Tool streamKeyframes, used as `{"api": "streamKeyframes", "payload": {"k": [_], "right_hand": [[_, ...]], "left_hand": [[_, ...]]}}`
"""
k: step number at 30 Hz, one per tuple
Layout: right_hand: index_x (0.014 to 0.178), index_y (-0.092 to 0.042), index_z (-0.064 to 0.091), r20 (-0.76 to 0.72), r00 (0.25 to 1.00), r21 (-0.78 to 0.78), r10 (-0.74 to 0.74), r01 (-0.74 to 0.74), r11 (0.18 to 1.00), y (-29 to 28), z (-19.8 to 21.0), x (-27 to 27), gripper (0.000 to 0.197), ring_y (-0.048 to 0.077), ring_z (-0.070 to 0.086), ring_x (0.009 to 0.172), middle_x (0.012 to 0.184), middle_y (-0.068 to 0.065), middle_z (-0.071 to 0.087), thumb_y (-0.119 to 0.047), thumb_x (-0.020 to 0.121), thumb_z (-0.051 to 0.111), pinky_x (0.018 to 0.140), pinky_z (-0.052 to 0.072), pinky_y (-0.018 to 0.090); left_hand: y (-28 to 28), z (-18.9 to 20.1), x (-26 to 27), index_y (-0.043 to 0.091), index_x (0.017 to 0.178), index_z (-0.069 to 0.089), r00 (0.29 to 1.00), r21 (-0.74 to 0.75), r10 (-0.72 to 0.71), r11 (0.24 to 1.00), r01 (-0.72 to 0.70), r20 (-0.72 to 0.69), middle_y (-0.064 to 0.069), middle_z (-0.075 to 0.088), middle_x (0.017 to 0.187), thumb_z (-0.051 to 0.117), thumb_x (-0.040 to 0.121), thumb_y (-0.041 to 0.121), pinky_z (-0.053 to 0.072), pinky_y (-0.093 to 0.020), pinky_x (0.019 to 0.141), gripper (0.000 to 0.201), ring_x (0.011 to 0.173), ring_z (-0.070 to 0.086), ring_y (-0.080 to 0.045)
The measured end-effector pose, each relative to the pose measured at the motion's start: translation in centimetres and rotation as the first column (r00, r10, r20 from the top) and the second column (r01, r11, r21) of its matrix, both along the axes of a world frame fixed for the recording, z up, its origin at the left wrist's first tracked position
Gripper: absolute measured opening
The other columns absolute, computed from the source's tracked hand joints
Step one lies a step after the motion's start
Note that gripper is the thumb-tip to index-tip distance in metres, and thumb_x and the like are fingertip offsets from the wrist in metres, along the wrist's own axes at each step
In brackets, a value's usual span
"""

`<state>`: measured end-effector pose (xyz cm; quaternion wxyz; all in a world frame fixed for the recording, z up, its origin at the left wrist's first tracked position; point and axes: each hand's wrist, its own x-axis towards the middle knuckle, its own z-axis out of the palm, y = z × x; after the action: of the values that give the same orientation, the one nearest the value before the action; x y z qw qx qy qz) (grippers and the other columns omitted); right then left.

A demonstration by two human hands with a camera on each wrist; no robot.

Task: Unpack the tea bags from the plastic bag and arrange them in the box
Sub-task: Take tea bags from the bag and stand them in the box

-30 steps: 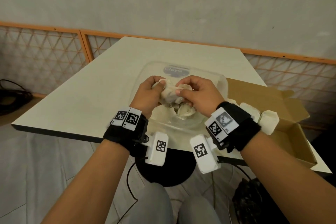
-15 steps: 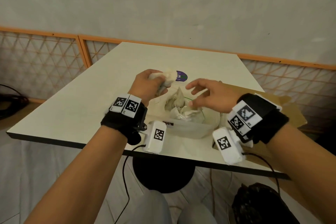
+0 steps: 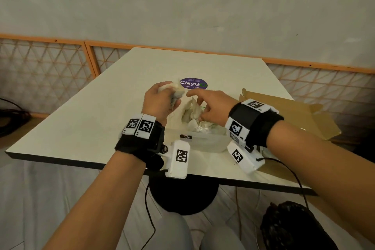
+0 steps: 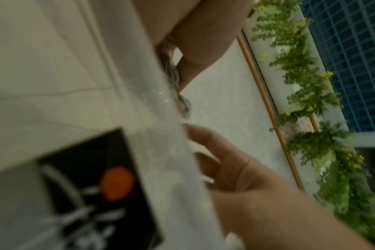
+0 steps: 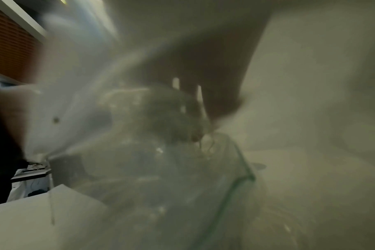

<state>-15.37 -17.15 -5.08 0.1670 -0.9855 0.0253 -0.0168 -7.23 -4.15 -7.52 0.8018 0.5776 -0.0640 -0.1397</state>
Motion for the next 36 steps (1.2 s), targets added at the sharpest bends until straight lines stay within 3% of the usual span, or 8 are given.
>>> {"api": "streamKeyframes", "payload": {"k": [5, 10, 14, 18, 21, 27, 34, 36], "right_hand": [[0.109, -0.016, 0.068, -0.034, 0.999, -0.031, 0.01, -0.011, 0.999, -0.3, -0.2, 0.3, 0.026, 0.007, 0.049, 0.08, 0.1, 0.001, 0.064, -0.012, 0.084, 0.063, 0.065, 0.037, 0.016], [0.091, -0.017, 0.073, 0.112, 0.985, 0.224, -0.128, 0.1, 0.969, -1.2, 0.8, 0.1, 0.012, 0.006, 0.06, 0.073, 0.083, -0.003, 0.071, -0.015, 0.084, 0.065, 0.067, 0.045, 0.014], [0.087, -0.01, 0.07, 0.181, 0.961, 0.642, -0.209, 0.045, 0.765, -1.7, 2.9, -0.4, 0.006, 0.001, 0.06, 0.059, 0.071, -0.002, 0.066, -0.008, 0.084, 0.065, 0.055, 0.046, 0.012], [0.079, -0.011, 0.067, 0.141, 0.976, 0.808, -0.168, -0.016, 0.588, -1.3, 4.1, -0.7, 0.01, 0.007, 0.063, 0.059, 0.066, 0.0, 0.068, -0.003, 0.084, 0.064, 0.052, 0.047, 0.015], [0.088, -0.009, 0.062, 0.114, 0.984, 0.786, -0.137, -0.005, 0.619, -0.6, 4.1, -0.9, 0.014, 0.011, 0.063, 0.056, 0.068, 0.006, 0.064, 0.004, 0.083, 0.061, 0.053, 0.051, 0.018], [0.125, -0.016, 0.044, 0.138, 0.97, 0.736, -0.202, 0.036, 0.676, -1.1, 4.0, -4.0, 0.052, 0.02, 0.064, 0.069, 0.085, 0.01, 0.063, 0.008, 0.081, 0.061, 0.066, 0.058, 0.026], [0.113, -0.01, 0.057, 0.007, 0.92, 0.726, -0.392, 0.265, 0.634, -4.3, -0.2, -11.2, 0.031, 0.012, 0.063, 0.07, 0.09, 0.004, 0.065, 0.003, 0.085, 0.058, 0.064, 0.054, 0.023], [0.11, -0.012, 0.059, -0.033, 0.925, 0.713, -0.379, 0.287, 0.639, -4.0, -1.9, -11.5, 0.027, 0.013, 0.061, 0.069, 0.091, 0.003, 0.063, 0.001, 0.086, 0.058, 0.067, 0.053, 0.025]], "left_hand": [[0.3, 0.1, 0.2, 0.01, 0.098, 0.059, 1.0, -0.04, 0.027, 0.999, -0.027, -0.001, -0.007, 0.057, 0.073, 0.055, 0.085, 0.002, 0.049, -0.018, 0.054, 0.016, 0.056, 0.051, -0.012], [0.2, 0.1, 0.1, 0.012, 0.094, 0.059, 1.0, -0.001, 0.008, 1.0, -0.008, 0.015, -0.006, 0.059, 0.08, 0.054, 0.088, 0.003, 0.051, -0.02, 0.06, 0.012, 0.062, 0.053, -0.013], [0.0, 0.3, 0.0, 0.015, 0.089, 0.058, 0.999, 0.018, -0.007, 1.0, 0.006, 0.038, -0.005, 0.059, 0.08, 0.05, 0.092, 0.004, 0.053, -0.021, 0.063, 0.015, 0.067, 0.056, -0.013], [-0.9, 1.3, -0.9, 0.01, 0.102, 0.058, 0.987, -0.039, -0.158, 0.987, 0.157, -0.006, -0.007, 0.062, 0.084, 0.049, 0.097, 0.022, 0.054, -0.025, 0.062, 0.016, 0.072, 0.06, -0.017], [-1.7, 2.0, -2.0, 0.007, 0.119, 0.059, 0.913, -0.041, -0.409, 0.912, 0.408, -0.008, -0.004, 0.061, 0.076, 0.052, 0.09, 0.054, 0.052, -0.025, 0.062, 0.056, 0.068, 0.061, -0.014], [-2.8, 1.1, -4.7, 0.011, 0.091, 0.062, 0.959, -0.028, -0.279, 0.959, 0.281, 0.049, -0.002, 0.06, 0.068, 0.056, 0.094, 0.019, 0.048, -0.019, 0.052, 0.01, 0.058, 0.057, -0.013], [-1.4, -1.0, -6.1, 0.011, 0.108, 0.057, 0.928, -0.382, -0.373, 0.855, 0.352, 0.021, -0.002, 0.052, 0.078, 0.053, 0.09, 0.018, 0.045, -0.015, 0.049, 0.02, 0.066, 0.05, -0.009], [-1.4, -0.9, -6.1, 0.009, 0.1, 0.06, 0.93, -0.408, -0.365, 0.845, 0.344, 0.029, -0.005, 0.051, 0.077, 0.054, 0.088, 0.021, 0.045, -0.015, 0.048, 0.018, 0.069, 0.047, -0.011]]}}
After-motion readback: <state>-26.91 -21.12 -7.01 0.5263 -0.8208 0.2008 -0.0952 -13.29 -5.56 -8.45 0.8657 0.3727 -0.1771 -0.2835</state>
